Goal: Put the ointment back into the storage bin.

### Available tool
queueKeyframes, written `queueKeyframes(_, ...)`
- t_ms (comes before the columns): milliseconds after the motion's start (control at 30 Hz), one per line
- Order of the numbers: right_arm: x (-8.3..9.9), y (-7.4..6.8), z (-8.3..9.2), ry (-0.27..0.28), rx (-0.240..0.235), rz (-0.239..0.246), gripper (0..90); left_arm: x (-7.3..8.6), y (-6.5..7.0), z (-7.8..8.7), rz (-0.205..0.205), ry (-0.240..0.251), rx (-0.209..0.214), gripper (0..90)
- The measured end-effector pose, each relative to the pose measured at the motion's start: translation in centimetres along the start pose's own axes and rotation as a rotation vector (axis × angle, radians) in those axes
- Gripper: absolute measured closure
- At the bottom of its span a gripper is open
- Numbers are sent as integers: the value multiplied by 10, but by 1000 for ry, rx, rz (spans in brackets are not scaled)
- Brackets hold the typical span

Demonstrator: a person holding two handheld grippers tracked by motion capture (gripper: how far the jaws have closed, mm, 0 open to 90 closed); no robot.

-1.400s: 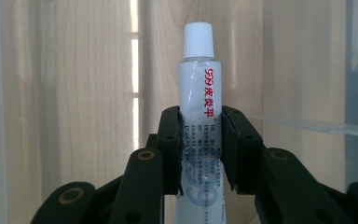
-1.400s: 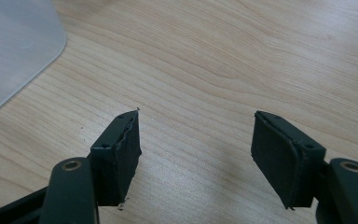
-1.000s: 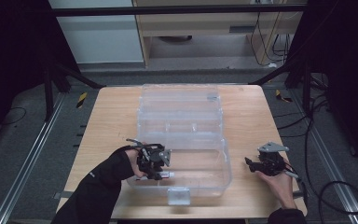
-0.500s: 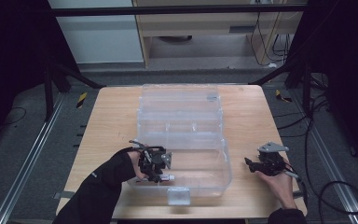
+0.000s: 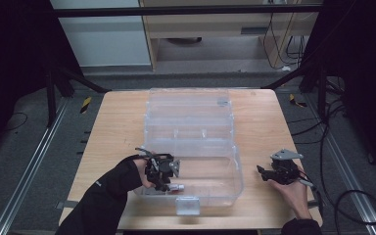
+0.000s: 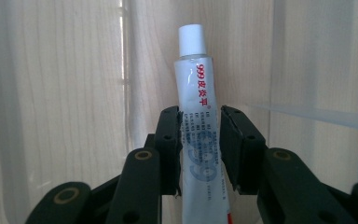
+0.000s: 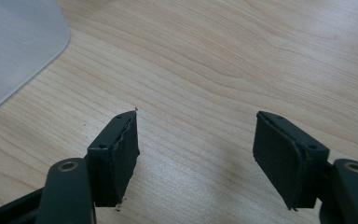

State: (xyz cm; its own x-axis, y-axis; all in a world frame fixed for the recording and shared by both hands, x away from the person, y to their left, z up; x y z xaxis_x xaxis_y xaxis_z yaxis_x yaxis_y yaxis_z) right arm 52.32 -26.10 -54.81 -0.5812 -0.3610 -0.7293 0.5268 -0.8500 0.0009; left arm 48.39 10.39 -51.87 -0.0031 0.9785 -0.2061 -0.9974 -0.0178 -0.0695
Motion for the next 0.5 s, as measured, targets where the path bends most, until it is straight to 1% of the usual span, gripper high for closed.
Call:
queueKeyframes(33, 0, 0, 0, 0, -1, -1, 312, 0, 0, 1, -3, 7, -3, 682)
queueKeyframes(100, 0, 0, 0, 1, 0, 0, 312, 0, -1, 4, 7, 21, -10, 675)
queueKeyframes(167, 0, 0, 0, 1, 0, -2, 312, -1, 0, 9, 30, 46, -17, 667)
queueKeyframes(200, 0, 0, 0, 2, 0, -2, 312, 0, -1, 11, 26, 52, -21, 666)
queueKeyframes(267, 0, 0, 0, 1, 1, -2, 312, 0, 0, 17, 51, 79, -36, 660)
queueKeyframes(333, 0, 0, 0, 2, 0, -2, 312, 0, -2, 24, 48, 103, -56, 645)
queueKeyframes(367, 0, 0, 0, 2, 0, -2, 312, 0, -5, 30, 37, 123, -68, 637)
queueKeyframes(400, 0, 0, 0, 1, 1, -1, 312, 0, -5, 34, 52, 135, -72, 631)
queueKeyframes(433, 0, 0, 0, 2, 1, -2, 312, -1, -10, 41, 24, 171, -92, 625)
queueKeyframes(500, 0, 1, 1, 2, 2, -3, 312, -1, -11, 50, 70, 211, -111, 610)
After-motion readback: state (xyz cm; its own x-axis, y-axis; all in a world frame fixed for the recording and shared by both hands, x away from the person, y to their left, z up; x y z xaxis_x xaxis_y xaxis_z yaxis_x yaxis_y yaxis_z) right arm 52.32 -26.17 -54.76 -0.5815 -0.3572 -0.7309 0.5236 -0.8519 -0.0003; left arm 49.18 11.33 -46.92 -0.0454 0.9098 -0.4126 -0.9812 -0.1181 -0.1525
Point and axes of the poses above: each handheld gripper's, and its own axes: z roughly backward along the jaws, x roughly out of its underside, y roughly to its right, the point moved 8 cm from there along -z, roughly forward along the jaws, and after that the axes turned 8 degrees about -x, right-handed, at the moved point
